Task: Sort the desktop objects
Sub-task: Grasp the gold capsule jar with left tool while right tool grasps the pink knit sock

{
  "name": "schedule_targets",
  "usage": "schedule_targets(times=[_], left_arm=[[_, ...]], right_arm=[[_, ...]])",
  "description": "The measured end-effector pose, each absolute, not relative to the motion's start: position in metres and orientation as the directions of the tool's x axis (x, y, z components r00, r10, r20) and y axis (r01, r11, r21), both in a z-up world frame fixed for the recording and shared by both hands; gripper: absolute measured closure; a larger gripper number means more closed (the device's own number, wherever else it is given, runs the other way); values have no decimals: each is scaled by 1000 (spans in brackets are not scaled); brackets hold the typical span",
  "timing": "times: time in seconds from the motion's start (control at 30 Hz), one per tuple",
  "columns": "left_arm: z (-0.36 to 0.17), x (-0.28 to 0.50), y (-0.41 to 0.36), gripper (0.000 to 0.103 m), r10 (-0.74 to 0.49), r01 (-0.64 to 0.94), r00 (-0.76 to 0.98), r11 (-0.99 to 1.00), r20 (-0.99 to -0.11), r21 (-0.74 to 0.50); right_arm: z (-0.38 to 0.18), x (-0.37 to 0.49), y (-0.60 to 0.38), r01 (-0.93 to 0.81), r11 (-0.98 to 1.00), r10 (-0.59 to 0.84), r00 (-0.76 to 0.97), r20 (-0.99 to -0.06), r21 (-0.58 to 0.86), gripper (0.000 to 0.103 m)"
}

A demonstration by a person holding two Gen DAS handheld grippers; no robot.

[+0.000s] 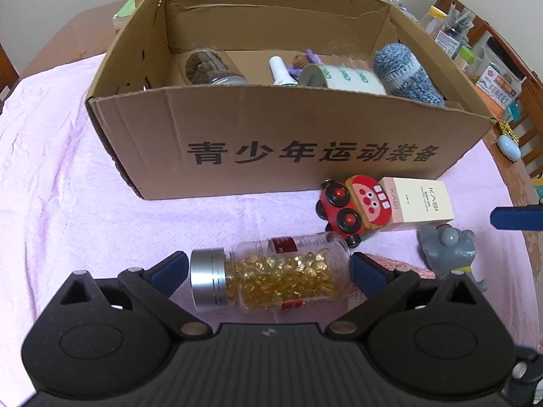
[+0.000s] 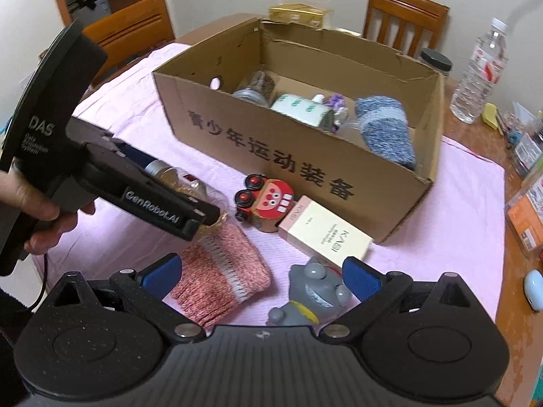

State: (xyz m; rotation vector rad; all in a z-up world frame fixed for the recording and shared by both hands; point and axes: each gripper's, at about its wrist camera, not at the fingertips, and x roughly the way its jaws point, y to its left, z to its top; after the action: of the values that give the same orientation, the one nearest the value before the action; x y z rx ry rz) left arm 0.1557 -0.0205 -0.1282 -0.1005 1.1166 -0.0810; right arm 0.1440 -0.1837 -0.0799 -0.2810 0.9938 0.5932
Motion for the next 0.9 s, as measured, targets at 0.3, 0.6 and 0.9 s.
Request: schedule_targets(times=[0.3, 0.6, 0.9], left_arm=[[-130, 154, -9, 2, -95, 0, 435, 994, -895, -105], [-130, 145, 4, 6, -92, 10, 447, 995, -890, -98], [-133, 145, 1, 7, -81, 8, 439, 996, -895, -87]], right_arm=[[-94, 144, -157, -706, 706, 390, 318, -864, 58, 1], [-120, 155, -141, -771, 634, 382, 235, -894, 68, 2], [-132, 155, -135, -790, 612, 361, 229, -904, 45, 5]])
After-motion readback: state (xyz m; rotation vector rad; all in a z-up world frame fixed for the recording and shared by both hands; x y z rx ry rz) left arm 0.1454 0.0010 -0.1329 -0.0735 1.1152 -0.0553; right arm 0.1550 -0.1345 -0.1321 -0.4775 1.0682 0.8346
